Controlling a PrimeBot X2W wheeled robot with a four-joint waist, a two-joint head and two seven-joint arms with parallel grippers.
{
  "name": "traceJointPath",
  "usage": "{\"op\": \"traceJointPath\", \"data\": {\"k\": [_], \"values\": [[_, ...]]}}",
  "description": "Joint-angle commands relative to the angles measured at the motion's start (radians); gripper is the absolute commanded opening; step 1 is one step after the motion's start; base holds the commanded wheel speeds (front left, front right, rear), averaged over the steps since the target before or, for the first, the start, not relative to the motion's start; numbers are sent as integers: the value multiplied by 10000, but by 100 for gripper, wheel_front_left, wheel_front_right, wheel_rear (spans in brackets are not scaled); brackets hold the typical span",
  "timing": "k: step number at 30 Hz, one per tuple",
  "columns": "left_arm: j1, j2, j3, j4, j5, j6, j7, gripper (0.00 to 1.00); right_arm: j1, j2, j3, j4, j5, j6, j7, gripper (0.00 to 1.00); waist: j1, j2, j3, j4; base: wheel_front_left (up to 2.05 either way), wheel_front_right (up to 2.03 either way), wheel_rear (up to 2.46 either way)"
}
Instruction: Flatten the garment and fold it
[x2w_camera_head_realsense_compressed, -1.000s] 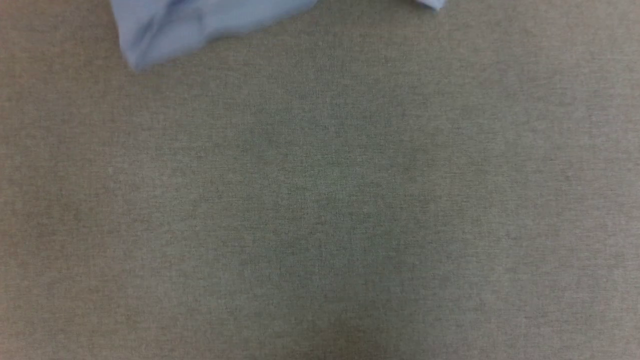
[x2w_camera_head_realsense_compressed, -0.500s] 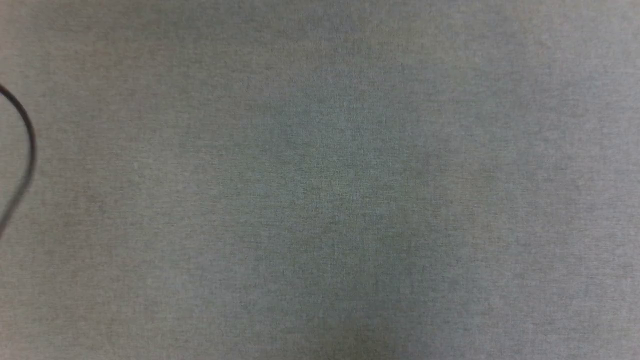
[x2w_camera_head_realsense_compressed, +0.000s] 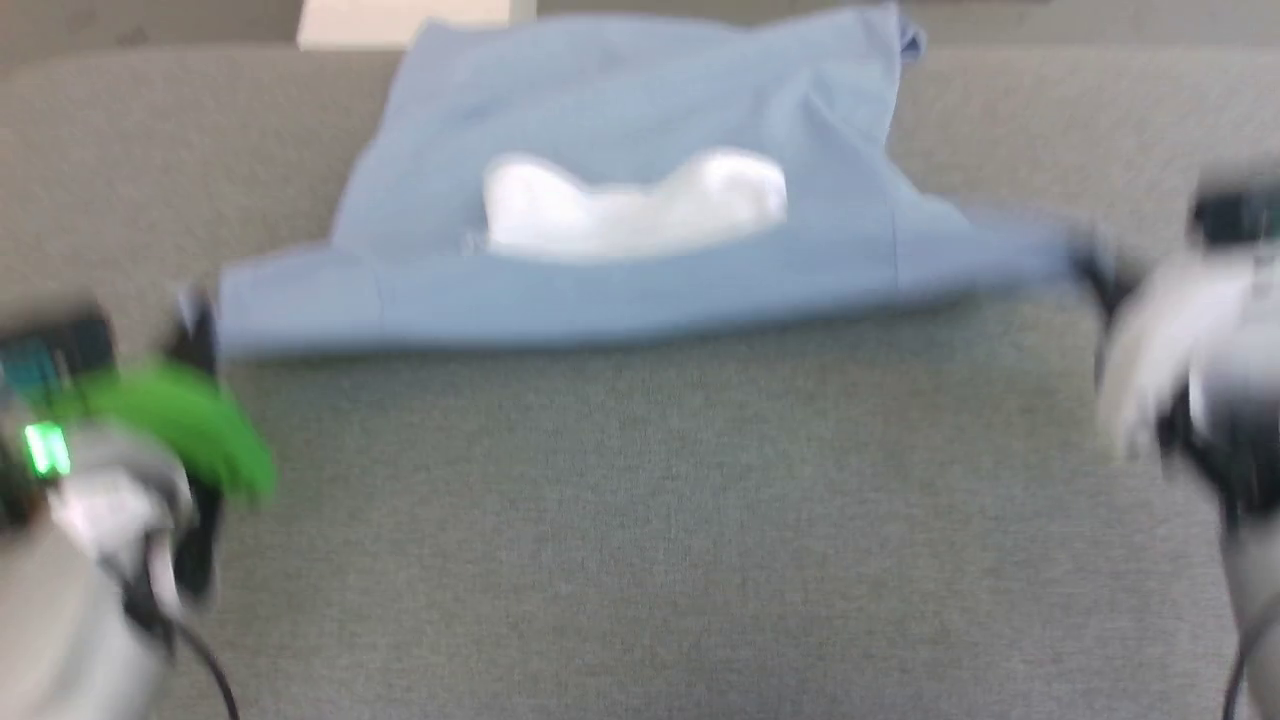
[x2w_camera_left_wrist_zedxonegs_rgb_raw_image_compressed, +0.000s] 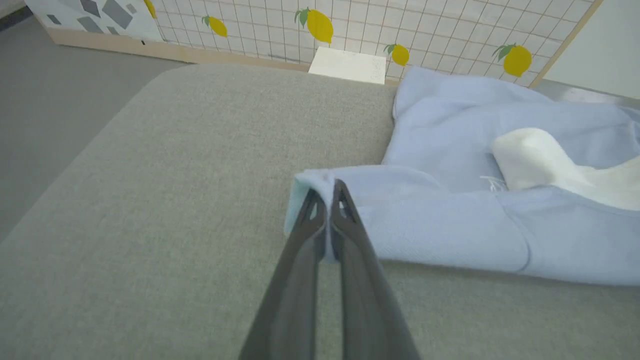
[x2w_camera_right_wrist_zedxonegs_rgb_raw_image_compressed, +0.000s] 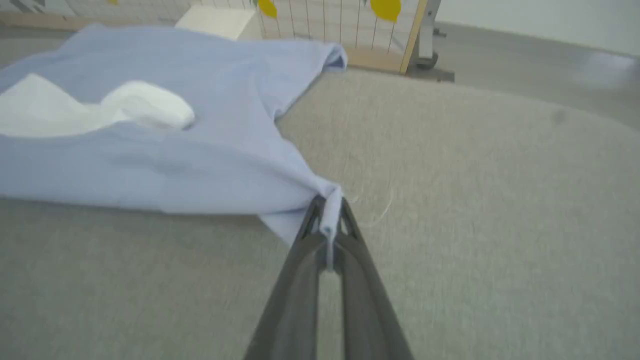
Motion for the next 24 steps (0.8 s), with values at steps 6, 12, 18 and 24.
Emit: {"op": "traceJointPath", "data": {"k": [6,12,18,24], "values": [[3387,-179,669,-1636,-1425,1048,254,0,3712,1065,-1657,-2443,-179,-15,1791,0,1,0,-1350,-162,0,0,0],[5473,-125,864,-1960,-2028,1729,562,0,5756,2271,-2671,-3438,-783,-15,2677,0,1,0,-1590,-207,0,0,0],[6410,-392,848,-2269,-2306,2096,599,0,6912,2701,-3435,-3513,-768,-15,3251,0,1,0,-1715,-62,0,0,0],[6371,-794,648,-2020,-2278,1982,362,0,7052,2714,-3334,-2213,-121,-15,2350,0,1,0,-1748,27,0,0,0]]}}
